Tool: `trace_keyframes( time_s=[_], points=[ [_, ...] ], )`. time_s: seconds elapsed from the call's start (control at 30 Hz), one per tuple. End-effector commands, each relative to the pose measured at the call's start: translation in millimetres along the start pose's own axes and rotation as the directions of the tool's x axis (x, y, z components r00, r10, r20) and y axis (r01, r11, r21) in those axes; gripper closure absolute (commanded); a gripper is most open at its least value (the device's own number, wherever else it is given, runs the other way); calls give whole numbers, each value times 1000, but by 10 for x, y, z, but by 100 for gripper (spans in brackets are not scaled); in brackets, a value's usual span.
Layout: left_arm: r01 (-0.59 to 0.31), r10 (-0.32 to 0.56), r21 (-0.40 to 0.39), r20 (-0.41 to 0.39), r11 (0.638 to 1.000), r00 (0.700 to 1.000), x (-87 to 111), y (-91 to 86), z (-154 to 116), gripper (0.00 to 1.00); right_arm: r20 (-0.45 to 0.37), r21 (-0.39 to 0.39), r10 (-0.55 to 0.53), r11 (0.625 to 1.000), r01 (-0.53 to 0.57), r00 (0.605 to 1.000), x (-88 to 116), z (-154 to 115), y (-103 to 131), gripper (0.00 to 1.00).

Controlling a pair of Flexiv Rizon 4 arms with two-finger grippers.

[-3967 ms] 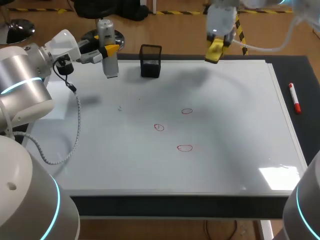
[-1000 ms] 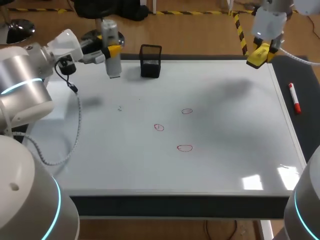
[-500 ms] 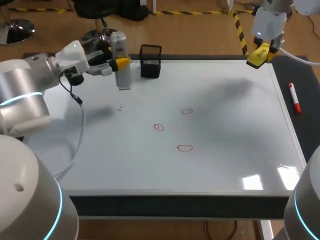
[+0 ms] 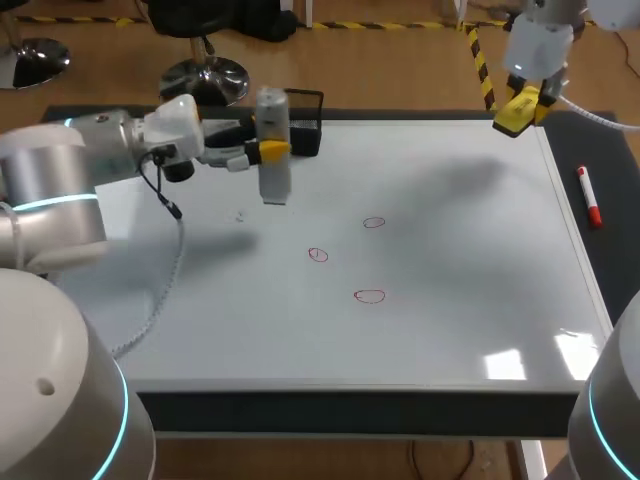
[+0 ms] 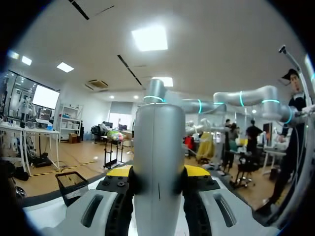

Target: Pick up the inspection probe, press it on each red-marked spot on the whiteboard one by one, put down the probe, pick up the eraser, and wipe off all the red marks.

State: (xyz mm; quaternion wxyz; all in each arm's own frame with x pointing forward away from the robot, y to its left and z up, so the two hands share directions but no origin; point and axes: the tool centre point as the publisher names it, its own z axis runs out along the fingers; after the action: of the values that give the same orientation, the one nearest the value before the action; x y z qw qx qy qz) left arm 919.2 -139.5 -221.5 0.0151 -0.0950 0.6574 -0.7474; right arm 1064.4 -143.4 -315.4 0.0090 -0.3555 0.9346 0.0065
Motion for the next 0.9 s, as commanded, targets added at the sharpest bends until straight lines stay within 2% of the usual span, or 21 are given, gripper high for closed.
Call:
trace_keyframes(
  time_s=[0.03, 0.53, 0.9],
  points=[
    [12, -11, 13, -52, 1000, 999, 55, 97, 68, 100, -3, 2, -2, 1000, 2, 1000, 2, -14, -4, 100],
    [61, -59, 19, -106, 998, 993, 437, 322, 280, 100, -3, 2, -2, 1000, 2, 1000, 2, -14, -4, 100],
    [67, -63, 28, -123, 997, 990, 553, 444, 263, 100, -3, 2, -2, 1000, 2, 1000, 2, -14, -4, 100]
  ],
)
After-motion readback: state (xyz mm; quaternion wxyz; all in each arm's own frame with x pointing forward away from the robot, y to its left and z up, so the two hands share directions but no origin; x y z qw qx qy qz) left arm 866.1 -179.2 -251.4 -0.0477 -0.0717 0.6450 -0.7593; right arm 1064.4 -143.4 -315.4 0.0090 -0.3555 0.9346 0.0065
